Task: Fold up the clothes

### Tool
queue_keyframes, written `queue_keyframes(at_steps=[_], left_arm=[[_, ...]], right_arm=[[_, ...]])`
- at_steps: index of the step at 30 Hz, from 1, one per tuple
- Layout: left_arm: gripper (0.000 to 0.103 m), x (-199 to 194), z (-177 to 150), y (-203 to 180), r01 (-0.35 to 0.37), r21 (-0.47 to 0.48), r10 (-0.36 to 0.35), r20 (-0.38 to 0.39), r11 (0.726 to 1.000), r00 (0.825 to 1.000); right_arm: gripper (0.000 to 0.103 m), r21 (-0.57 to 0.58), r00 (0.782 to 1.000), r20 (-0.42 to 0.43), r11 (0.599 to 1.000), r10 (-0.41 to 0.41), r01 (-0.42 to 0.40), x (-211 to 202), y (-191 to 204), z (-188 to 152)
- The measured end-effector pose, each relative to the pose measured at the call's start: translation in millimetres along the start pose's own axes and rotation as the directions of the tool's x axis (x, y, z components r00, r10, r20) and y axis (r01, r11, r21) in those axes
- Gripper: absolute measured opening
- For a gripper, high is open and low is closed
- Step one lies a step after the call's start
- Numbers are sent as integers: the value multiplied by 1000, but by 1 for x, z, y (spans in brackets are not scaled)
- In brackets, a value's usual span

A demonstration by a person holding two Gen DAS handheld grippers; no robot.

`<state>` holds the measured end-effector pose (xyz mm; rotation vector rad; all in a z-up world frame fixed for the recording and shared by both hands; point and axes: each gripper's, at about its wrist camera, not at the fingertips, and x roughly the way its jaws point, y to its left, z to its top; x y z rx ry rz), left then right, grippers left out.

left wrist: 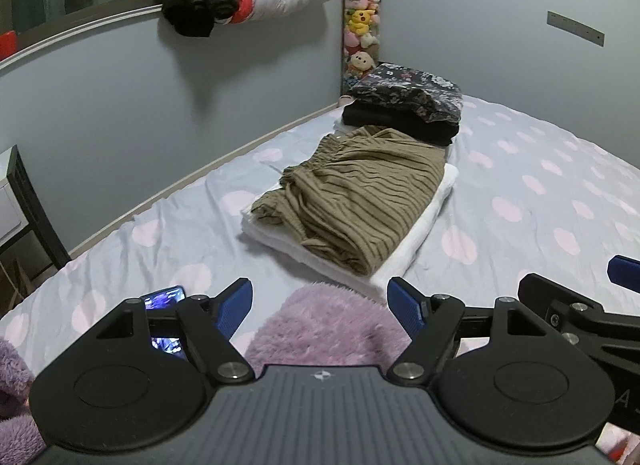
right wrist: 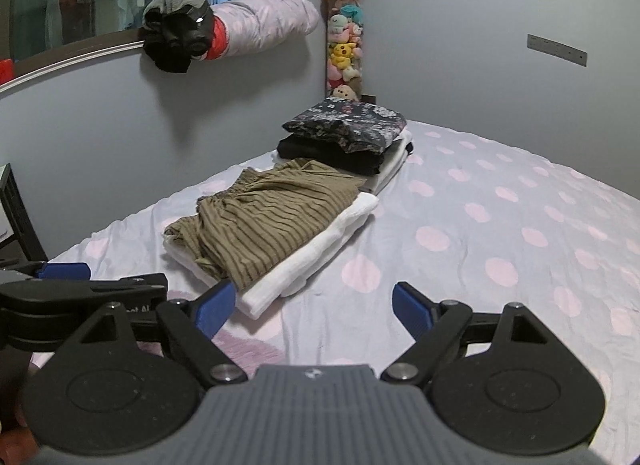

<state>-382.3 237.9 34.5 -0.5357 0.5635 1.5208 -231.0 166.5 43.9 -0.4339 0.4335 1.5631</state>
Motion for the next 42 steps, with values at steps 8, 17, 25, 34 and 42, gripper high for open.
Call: queue_keyframes(at_steps=[8,17,25,34,42], left_arm=[[88,-4,1,8,-13,-10,13,1,1000,1000],[87,-5,2,5,-12,2,12,-5,1000,1000],[87,-7,2,1,-20,15,20,-20,1000,1000],[87,-12,2,-4,-26,26,26,-25,999,999],[87,-13,2,-8,-37,37,38,-23,999,999]], right_arm=[[87,-6,1000,-4,1000,23,-23,2,8,1],[87,27,999,-11,999,33,-33,2,2,0],[87,31,999,-12,999,32,-31,-1,0,-1],[87,35,999,-5,999,39,-39,-4,-4,-3],[87,44,999,-3,998,40,-40,-7,-7,-7]])
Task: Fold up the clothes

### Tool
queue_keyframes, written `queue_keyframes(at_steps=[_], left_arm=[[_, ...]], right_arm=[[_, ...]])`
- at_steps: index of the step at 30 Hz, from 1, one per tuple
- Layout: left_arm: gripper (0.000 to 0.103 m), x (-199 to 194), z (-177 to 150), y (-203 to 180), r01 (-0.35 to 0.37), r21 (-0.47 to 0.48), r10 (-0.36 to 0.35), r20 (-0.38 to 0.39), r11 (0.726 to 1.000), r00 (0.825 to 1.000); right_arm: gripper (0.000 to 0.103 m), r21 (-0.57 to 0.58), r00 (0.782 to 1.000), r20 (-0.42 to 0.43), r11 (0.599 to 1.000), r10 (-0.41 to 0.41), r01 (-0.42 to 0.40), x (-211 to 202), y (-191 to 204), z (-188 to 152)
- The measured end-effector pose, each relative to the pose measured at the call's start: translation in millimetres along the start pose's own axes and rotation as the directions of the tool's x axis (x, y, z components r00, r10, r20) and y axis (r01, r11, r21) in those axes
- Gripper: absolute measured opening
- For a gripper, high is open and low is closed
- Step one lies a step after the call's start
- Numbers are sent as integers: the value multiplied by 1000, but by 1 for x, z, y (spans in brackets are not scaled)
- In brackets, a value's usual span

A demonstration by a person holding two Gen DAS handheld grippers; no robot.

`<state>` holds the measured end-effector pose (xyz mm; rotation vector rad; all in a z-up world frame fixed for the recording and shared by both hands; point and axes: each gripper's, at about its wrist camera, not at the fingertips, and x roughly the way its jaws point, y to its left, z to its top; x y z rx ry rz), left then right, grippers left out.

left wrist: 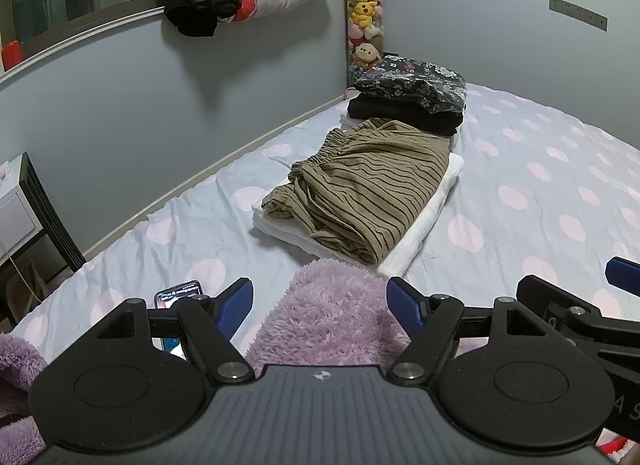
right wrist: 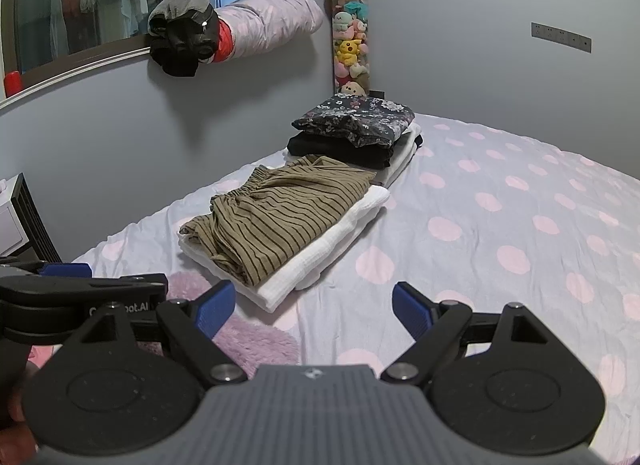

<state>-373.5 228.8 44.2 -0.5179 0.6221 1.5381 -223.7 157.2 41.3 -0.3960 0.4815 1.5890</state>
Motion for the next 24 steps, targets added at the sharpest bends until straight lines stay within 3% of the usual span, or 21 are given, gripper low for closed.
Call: queue_keyframes(at_steps=[24], left_arm=[[87,1,-2,1,-3,4,3,0,1000,1000]], right_arm=[[87,5,1000,-7,1000,6,-6,-1,-2,-2]])
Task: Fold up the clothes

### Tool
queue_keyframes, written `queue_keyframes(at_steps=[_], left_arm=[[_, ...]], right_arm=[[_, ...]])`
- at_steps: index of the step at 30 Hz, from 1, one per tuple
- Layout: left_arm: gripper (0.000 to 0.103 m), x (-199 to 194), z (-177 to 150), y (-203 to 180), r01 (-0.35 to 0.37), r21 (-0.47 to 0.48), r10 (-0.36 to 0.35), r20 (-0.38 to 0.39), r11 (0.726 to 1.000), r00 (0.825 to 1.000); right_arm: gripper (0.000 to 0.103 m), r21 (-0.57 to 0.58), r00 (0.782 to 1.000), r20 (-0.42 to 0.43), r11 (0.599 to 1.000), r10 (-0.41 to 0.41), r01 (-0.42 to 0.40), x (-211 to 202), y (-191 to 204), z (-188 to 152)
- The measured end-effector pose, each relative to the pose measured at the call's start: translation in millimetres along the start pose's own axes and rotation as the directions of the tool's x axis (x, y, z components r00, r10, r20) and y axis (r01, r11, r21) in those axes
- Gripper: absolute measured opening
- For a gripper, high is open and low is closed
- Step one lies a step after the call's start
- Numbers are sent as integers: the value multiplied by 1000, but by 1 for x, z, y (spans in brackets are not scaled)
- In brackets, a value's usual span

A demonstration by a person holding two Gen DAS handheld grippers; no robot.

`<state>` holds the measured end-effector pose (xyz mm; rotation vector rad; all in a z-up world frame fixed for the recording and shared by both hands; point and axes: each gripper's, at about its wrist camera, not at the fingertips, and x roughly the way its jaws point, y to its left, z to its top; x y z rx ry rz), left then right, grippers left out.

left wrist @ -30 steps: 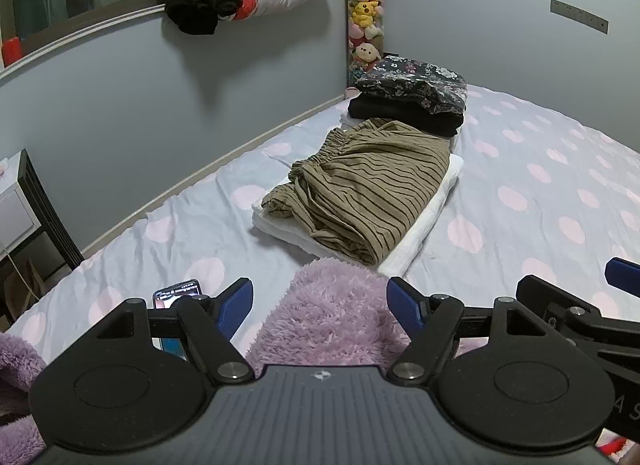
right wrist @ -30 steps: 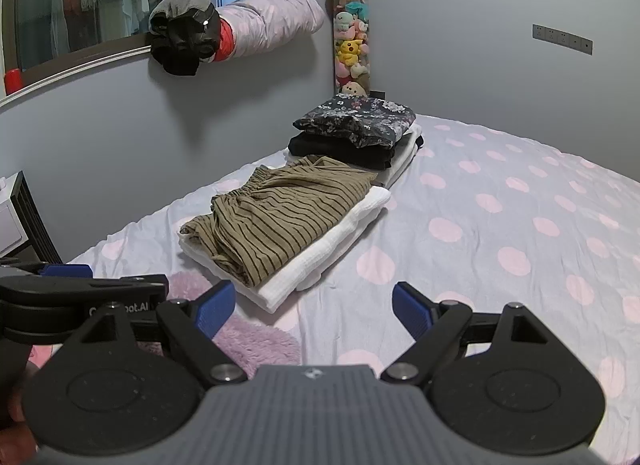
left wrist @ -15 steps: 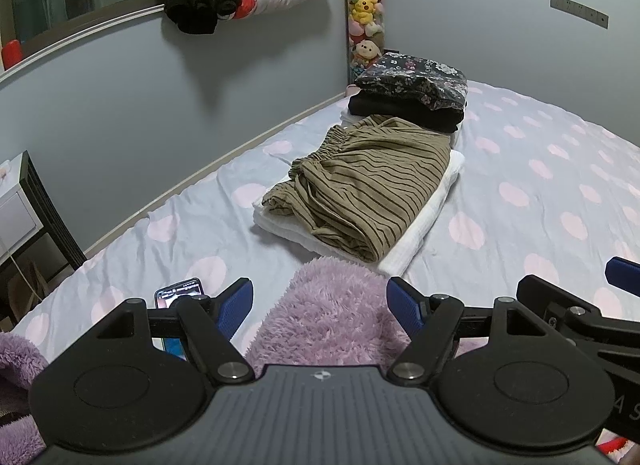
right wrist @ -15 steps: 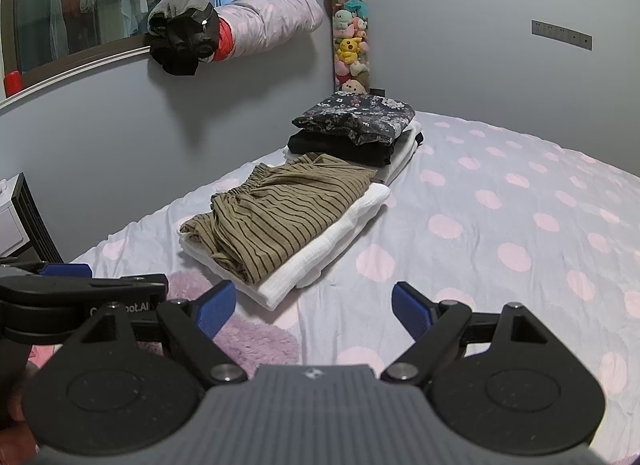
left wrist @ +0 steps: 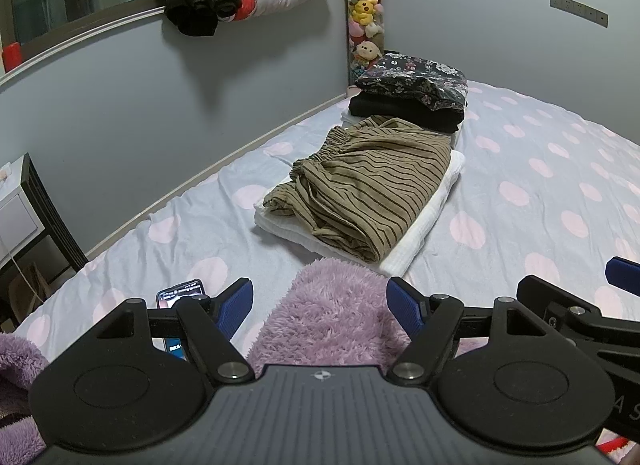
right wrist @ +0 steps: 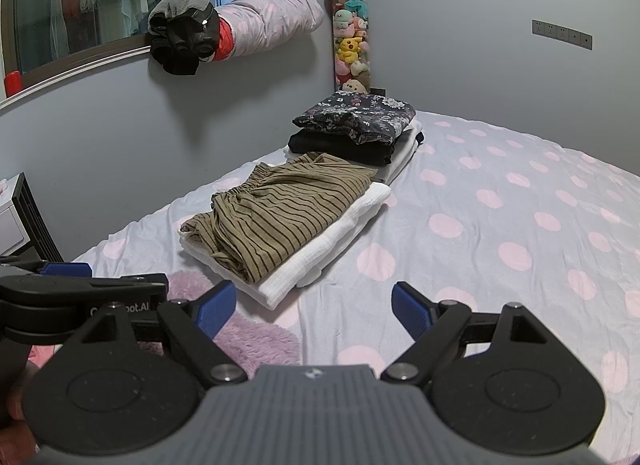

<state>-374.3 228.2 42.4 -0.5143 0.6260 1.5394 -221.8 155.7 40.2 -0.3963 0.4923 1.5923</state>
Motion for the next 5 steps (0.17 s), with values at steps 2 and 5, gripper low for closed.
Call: queue_keyframes(at_steps=[2,5], left_arm=[[87,0,0,0,1,1,-1,0,1000,1000],[87,0,-1,1,2,-1,-2,1,1000,1000]], right_arm=[[87,1,1000,-1,1000,1,-1,1,0,0],[87,2,1000,-2,1000,4,-4,1,0,1]])
